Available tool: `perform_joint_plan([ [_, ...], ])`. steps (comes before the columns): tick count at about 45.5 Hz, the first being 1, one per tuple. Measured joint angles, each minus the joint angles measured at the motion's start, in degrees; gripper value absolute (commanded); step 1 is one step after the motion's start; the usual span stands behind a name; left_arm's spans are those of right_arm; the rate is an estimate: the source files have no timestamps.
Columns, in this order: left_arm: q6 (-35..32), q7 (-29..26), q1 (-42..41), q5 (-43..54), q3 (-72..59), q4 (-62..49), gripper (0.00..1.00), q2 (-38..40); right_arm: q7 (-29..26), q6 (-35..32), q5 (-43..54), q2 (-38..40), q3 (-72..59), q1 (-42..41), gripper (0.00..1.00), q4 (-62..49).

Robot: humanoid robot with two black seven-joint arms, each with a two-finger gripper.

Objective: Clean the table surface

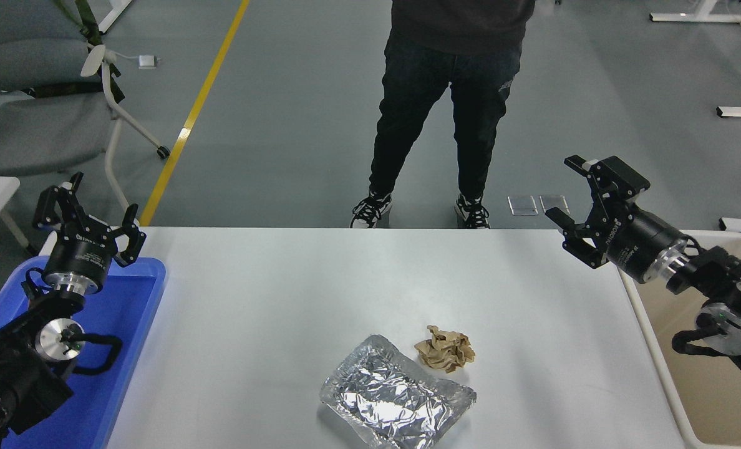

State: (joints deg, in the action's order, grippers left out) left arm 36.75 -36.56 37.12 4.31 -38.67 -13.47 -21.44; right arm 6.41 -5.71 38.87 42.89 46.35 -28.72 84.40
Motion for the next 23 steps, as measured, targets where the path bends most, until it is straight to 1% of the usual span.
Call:
perform_joint_plan([
  [6,0.00,0.00,0.00,0.00,0.00,0.01,1.00,0.00,-7.10,-0.38,5.45,0.80,-1.41,-1.08,1.00,4.24],
  [11,0.00,0.00,0.03,0.00,0.00,0.01,1.00,0.00,-15.10,-2.15,8.32,-0.40,-2.12,-2.34,1.00,6.82],
  [17,0.00,0.00,0.05,0.00,0.00,0.01,1.00,0.00,-25.93,-6.66,10.23,-3.21,-2.61,-3.47,1.00,8.71],
  [20,0.00,0.00,0.06,0.00,0.00,0.01,1.00,0.00,-30.18,-9.19,11.05,-5.25,-2.86,-3.62,1.00,9.29],
  [23,0.00,0.00,0.06,0.00,0.00,0.00,1.00,0.00,-33.04,-11.16,12.52,-7.04,-3.43,-3.63,1.00,9.63],
])
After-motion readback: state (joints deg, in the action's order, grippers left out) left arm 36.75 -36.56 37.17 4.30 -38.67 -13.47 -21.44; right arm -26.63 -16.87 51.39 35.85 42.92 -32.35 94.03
